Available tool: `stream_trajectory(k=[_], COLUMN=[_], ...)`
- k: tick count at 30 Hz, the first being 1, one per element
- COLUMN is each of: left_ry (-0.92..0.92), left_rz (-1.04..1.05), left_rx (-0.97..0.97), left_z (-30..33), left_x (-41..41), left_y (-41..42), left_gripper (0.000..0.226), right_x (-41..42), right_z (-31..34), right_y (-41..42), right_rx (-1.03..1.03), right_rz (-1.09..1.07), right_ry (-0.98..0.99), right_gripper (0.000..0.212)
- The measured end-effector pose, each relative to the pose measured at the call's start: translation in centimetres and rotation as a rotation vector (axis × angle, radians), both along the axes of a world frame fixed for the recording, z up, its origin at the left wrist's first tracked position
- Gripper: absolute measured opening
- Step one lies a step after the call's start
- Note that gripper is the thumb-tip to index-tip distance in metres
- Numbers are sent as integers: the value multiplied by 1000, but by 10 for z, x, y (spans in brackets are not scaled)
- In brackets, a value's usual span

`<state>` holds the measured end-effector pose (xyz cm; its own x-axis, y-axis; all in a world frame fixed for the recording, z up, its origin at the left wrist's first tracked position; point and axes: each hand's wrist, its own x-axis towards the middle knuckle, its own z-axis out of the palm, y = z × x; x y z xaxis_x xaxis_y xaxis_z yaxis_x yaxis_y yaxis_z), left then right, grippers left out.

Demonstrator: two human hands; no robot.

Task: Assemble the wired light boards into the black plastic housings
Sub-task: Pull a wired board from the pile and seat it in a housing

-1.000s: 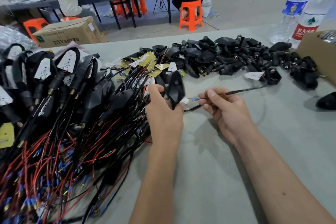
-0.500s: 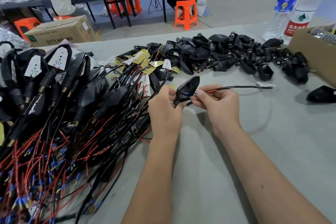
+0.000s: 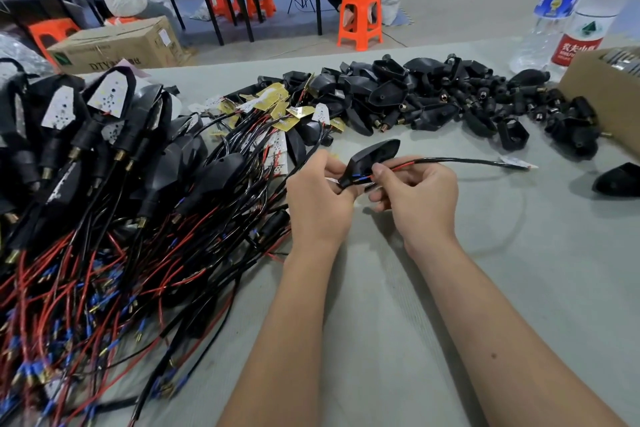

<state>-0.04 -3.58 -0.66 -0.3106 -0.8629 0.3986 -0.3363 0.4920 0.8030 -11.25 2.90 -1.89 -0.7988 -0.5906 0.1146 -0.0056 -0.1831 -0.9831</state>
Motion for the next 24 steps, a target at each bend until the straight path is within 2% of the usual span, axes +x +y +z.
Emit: stream_trajectory(k=[5, 10, 13, 18, 20, 22, 24], left_ry=[-64, -45, -18, 110, 157, 211, 268], left_rz=[-53, -88, -144, -164, -154, -146, -131], left_rx=[14, 38, 123, 270, 308, 361, 407], left_z=[-6, -5, -2, 5, 7, 7, 7], left_x=[-1, -1, 4, 10, 11, 11, 11], left_y=[0, 0, -4, -16, -15, -14, -14], left_gripper=[32, 31, 33, 23, 23, 24, 24], right_x=[1, 2, 0, -2, -2, -1, -1], right_z=[-4, -3, -3, 10, 10, 8, 6], right_y=[-1, -1, 1, 3, 2, 0, -2], right_rx=[85, 63, 88, -66, -56, 15, 54], right_rz=[91, 23, 88, 298, 299, 225, 131], right_ry=[110, 88, 75, -159, -170, -132, -122], right_gripper=[8, 9, 10, 41, 47, 42, 21])
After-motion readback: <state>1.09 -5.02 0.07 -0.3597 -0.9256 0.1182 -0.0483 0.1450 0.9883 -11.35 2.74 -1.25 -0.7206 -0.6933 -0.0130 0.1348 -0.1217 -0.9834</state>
